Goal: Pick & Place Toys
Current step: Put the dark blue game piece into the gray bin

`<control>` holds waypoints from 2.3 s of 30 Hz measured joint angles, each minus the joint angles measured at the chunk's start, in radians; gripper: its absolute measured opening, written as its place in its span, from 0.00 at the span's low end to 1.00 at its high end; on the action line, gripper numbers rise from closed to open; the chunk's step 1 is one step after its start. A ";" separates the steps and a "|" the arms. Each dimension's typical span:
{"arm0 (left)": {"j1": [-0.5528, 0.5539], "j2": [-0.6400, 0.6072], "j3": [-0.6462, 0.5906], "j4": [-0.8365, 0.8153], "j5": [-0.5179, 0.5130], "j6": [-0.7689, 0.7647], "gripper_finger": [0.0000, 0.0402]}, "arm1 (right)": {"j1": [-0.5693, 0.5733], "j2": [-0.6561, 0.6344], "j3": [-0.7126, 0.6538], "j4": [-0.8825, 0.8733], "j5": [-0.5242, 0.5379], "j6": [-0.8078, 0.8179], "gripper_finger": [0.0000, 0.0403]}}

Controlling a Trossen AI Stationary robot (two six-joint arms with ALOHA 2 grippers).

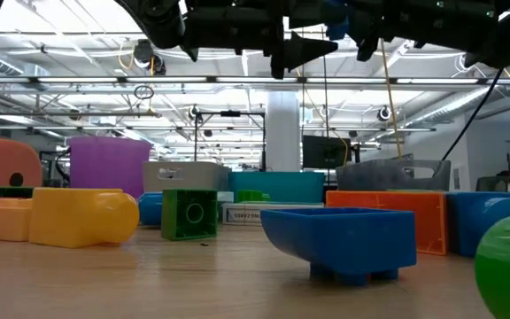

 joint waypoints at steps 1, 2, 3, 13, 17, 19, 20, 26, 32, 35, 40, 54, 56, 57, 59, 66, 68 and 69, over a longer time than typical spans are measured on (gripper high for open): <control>0.001 -0.001 0.000 -0.001 0.001 0.009 0.77 | 0.000 0.000 0.000 0.000 0.000 0.000 0.36; 0.001 -0.001 0.000 0.000 0.001 0.012 0.77 | 0.000 0.000 0.000 -0.001 0.001 0.000 0.36; 0.001 -0.001 0.000 -0.002 0.001 0.014 0.77 | 0.000 0.000 0.000 0.000 0.000 -0.001 0.36; 0.001 -0.009 0.000 -0.014 0.014 0.025 0.52 | -0.001 0.000 0.000 0.002 0.004 -0.003 0.41; 0.001 -0.009 0.000 -0.012 0.037 0.062 0.38 | -0.001 0.000 0.000 0.007 0.003 -0.003 0.41; 0.001 -0.013 0.000 -0.012 0.046 0.072 0.37 | 0.000 0.000 0.000 0.015 0.001 -0.015 0.41; 0.002 -0.014 0.000 -0.012 0.050 0.077 0.37 | 0.000 0.000 0.000 0.018 0.000 -0.024 0.41; 0.004 -0.045 0.000 -0.046 0.049 0.115 0.37 | -0.005 -0.034 0.000 0.023 0.000 -0.037 0.41; 0.008 -0.163 0.000 -0.296 -0.045 0.182 0.42 | -0.008 -0.106 0.000 -0.021 0.001 -0.077 0.41; 0.008 -0.229 0.000 -0.454 -0.144 0.226 0.42 | -0.008 -0.141 -0.001 -0.083 0.001 -0.079 0.41; 0.031 -0.315 0.000 -0.746 -0.319 0.266 0.38 | -0.008 -0.164 -0.001 -0.183 0.003 -0.079 0.41; 0.383 -0.311 -0.080 -1.115 -0.435 0.284 0.38 | -0.007 -0.164 -0.001 -0.345 0.003 -0.031 0.41; 0.441 -0.299 -0.097 -1.109 -0.413 0.279 0.38 | -0.007 -0.164 -0.001 -0.356 0.004 -0.022 0.41; 0.466 -0.289 -0.101 -1.110 -0.403 0.275 0.38 | -0.007 -0.164 -0.001 -0.363 0.004 -0.021 0.41; 0.510 -0.266 -0.101 -1.087 -0.384 0.273 0.39 | -0.007 -0.164 -0.001 -0.377 0.004 -0.021 0.41; 0.597 -0.162 -0.101 -1.070 -0.368 0.296 0.41 | -0.007 -0.164 -0.001 -0.406 0.004 -0.021 0.41; 0.610 -0.134 -0.101 -1.068 -0.372 0.291 0.39 | -0.007 -0.164 -0.001 -0.412 0.004 -0.021 0.41; 0.614 -0.122 -0.099 -1.061 -0.372 0.284 0.38 | -0.007 -0.164 -0.001 -0.415 0.004 -0.021 0.41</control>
